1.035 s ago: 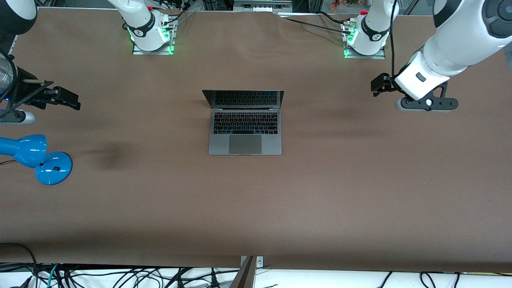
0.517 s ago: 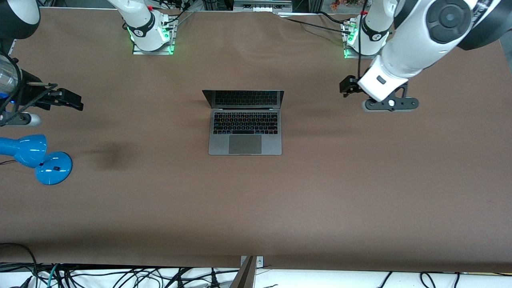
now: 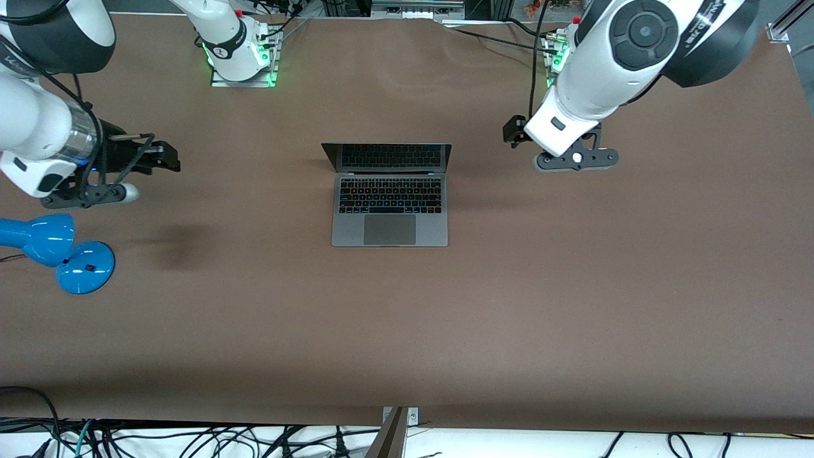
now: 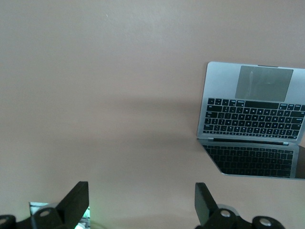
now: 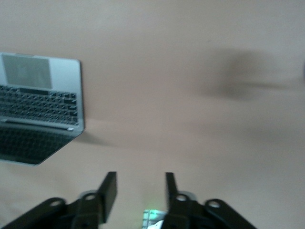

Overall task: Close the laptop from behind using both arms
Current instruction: 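Move both grippers toward the laptop's screen hinge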

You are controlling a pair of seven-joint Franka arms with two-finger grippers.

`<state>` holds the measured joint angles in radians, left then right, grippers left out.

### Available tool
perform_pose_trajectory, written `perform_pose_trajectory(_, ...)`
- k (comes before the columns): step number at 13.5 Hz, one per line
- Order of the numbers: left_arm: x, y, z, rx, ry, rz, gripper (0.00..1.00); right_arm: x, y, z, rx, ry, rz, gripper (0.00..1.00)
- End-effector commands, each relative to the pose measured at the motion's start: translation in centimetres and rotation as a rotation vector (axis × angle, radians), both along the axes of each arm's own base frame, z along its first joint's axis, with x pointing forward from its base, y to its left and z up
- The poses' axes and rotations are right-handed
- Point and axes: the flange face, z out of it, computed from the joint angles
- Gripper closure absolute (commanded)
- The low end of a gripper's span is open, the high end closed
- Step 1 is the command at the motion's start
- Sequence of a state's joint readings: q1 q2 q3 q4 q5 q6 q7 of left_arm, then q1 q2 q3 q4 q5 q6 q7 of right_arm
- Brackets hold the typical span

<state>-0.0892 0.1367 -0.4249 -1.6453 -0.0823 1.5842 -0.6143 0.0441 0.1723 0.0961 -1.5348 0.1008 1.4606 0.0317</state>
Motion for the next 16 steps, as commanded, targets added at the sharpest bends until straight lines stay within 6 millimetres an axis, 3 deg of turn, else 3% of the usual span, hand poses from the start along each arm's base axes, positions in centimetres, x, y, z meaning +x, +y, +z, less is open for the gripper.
perform_pose_trajectory(1, -0.4, -2.1, -1.2, -0.012, 0.028, 0.018, 0.14, -0.4, 2.0, -0.7, 0.05, 0.045, 0.008, 0.78)
perform_pose_trajectory(2, -0.6, -2.7, -1.5, -0.024, 0.043, 0.022, 0.25, -0.7, 3.2, -0.9, 0.049, 0.061, 0.018, 0.81)
perform_pose_trajectory(5, -1.3, -4.6, -2.0, -0.04, 0.055, 0.052, 0.78, -2.0, 9.5, -1.6, 0.01, 0.083, 0.006, 0.92)
perform_pose_trajectory(7, -1.7, -5.6, -2.3, -0.039, 0.06, 0.067, 1.0, -3.0, 13.1, -2.0, -0.031, 0.09, -0.052, 0.96)
perform_pose_trajectory(11, -3.3, -7.7, -2.7, -0.026, 0.08, 0.079, 1.0, -4.4, 18.0, -3.1, -0.07, 0.102, -0.129, 1.0)
perform_pose_trajectory(14, -4.0, -8.7, -3.8, -0.019, 0.107, 0.074, 1.0, -5.8, 23.0, -3.6, -0.043, 0.088, -0.19, 1.0)
perform_pose_trajectory(16, -4.3, -9.2, -4.3, -0.039, 0.137, 0.072, 1.0, -6.6, 25.5, -5.1, -0.06, 0.1, -0.191, 1.0)
